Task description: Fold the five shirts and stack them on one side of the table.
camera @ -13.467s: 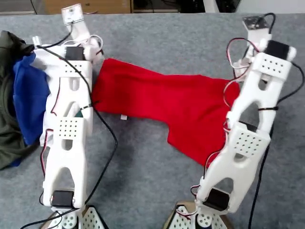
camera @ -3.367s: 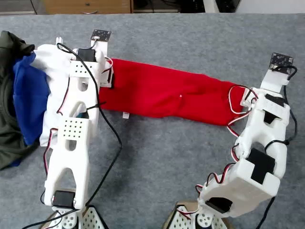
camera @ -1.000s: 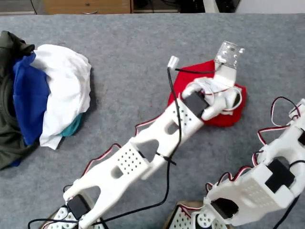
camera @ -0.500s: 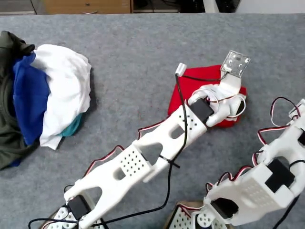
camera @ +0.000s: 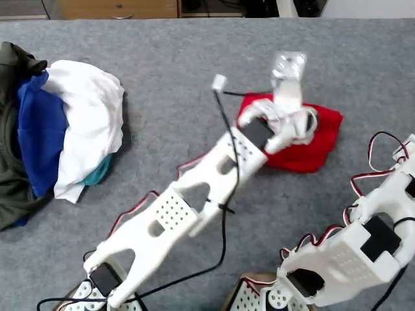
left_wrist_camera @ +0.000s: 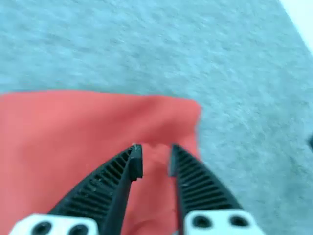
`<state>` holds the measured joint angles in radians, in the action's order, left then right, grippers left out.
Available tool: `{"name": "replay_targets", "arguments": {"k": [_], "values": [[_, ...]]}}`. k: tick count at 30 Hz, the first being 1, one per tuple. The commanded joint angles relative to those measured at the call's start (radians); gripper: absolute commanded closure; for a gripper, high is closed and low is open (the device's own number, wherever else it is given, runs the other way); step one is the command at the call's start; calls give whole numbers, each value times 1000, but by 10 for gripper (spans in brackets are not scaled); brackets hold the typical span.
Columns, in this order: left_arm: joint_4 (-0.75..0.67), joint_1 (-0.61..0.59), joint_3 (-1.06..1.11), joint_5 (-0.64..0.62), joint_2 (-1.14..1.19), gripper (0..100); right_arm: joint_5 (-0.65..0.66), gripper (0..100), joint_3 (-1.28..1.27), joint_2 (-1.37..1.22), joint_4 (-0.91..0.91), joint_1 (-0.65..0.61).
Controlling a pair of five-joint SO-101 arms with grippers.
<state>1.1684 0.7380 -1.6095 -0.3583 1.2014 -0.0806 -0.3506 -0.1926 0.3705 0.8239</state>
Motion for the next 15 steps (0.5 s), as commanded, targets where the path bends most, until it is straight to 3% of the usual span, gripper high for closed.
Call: {"name": "replay_targets", "arguments": {"k": [1, 7, 11, 15], "values": [[68, -77, -60, 38, -74, 984, 0, 996, 58, 13, 5, -10], [28, -163, -2, 35, -2, 981, 124, 996, 153, 56, 281, -131], [-38, -207, 15, 31, 71, 981, 305, 996, 275, 54, 474, -271], [3, -236, 8, -5, 137, 981, 473, 996, 354, 39, 591, -409]]}}
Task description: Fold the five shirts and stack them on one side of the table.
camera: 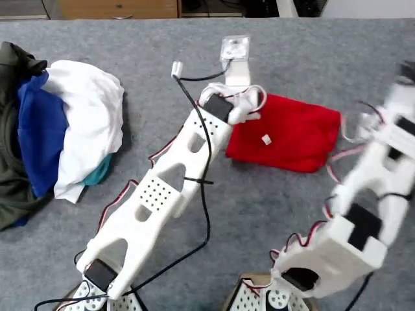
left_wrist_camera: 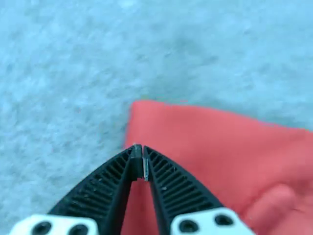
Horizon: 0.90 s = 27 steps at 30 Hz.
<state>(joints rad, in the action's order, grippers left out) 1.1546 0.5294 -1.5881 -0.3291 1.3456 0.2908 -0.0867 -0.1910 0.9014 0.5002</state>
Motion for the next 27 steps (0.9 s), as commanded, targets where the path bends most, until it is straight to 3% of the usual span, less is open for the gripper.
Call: {"name": "replay_targets", "arguments": {"k": [1, 6, 10, 20, 27], "values": [[52, -40, -34, -48, -5, 981, 110, 996, 108, 35, 63, -102], [327, -141, -84, -48, -97, 981, 121, 996, 206, 24, 127, -199], [443, -203, -83, -44, -150, 981, 121, 996, 225, -2, 167, -292], [370, -187, -64, 3, 19, 981, 118, 996, 222, -163, 172, -318], [362, -186, -86, 38, 12, 981, 121, 996, 225, -165, 229, -312]]}}
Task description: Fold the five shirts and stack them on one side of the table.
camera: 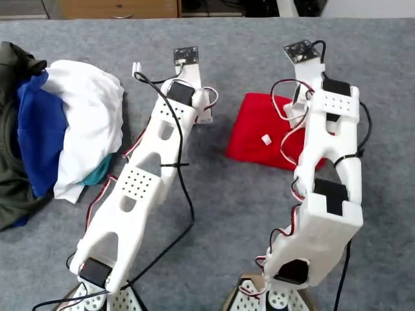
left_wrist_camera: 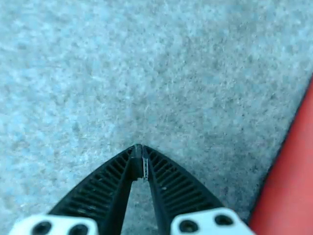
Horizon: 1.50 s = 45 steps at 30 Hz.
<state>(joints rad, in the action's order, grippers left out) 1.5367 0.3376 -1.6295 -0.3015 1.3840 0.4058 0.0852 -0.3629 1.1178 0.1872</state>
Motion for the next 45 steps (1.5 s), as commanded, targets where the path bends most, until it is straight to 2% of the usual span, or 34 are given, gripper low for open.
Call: {"name": "replay_targets", "arguments": {"k": [1, 12, 16, 25, 31, 33, 39, 45], "values": [[-20, 6, -44, 11, -27, 981, 6, 996, 50, 5, 12, 10], [-44, 11, -44, 12, -24, 981, 61, 996, 12, -77, 72, 108], [-54, 11, -43, 12, -19, 981, 66, 996, 18, -74, 147, 151], [-49, 8, -43, 12, -18, 981, 175, 996, 18, 30, 379, 209], [-49, 6, -41, 12, -18, 981, 221, 996, 21, 76, 454, 286], [-49, 8, -41, 12, -18, 981, 218, 996, 31, 94, 430, 277], [-51, 8, -41, 12, -18, 981, 137, 996, 82, 108, 258, 125], [-49, 8, -41, 12, -18, 981, 43, 996, 90, -30, 66, 42]]}}
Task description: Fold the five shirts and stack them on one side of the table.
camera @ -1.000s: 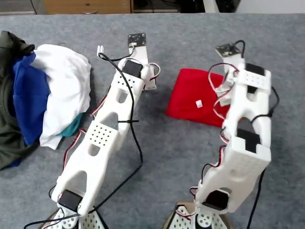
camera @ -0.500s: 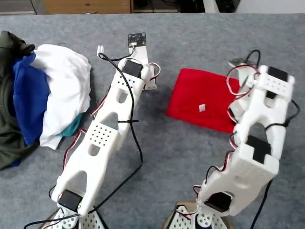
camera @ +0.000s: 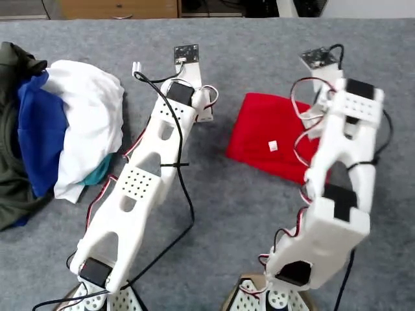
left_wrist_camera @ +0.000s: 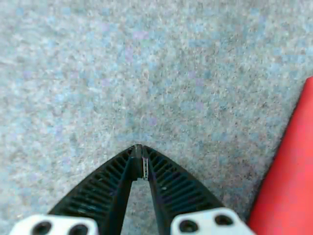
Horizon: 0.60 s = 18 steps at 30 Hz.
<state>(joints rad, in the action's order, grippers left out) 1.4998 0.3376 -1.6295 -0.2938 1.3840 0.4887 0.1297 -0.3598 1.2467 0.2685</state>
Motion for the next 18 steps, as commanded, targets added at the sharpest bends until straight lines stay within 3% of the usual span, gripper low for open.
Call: {"name": "replay_targets", "arguments": {"k": [1, 10, 18], "values": [[-12, 8, -41, 5, -18, 981, -38, 996, 47, -64, -63, -44], [-17, 8, -41, 5, -18, 980, -32, 996, 93, -162, 141, -25], [-17, 6, -41, 5, -18, 980, 69, 996, 150, -159, 362, -12]]}}
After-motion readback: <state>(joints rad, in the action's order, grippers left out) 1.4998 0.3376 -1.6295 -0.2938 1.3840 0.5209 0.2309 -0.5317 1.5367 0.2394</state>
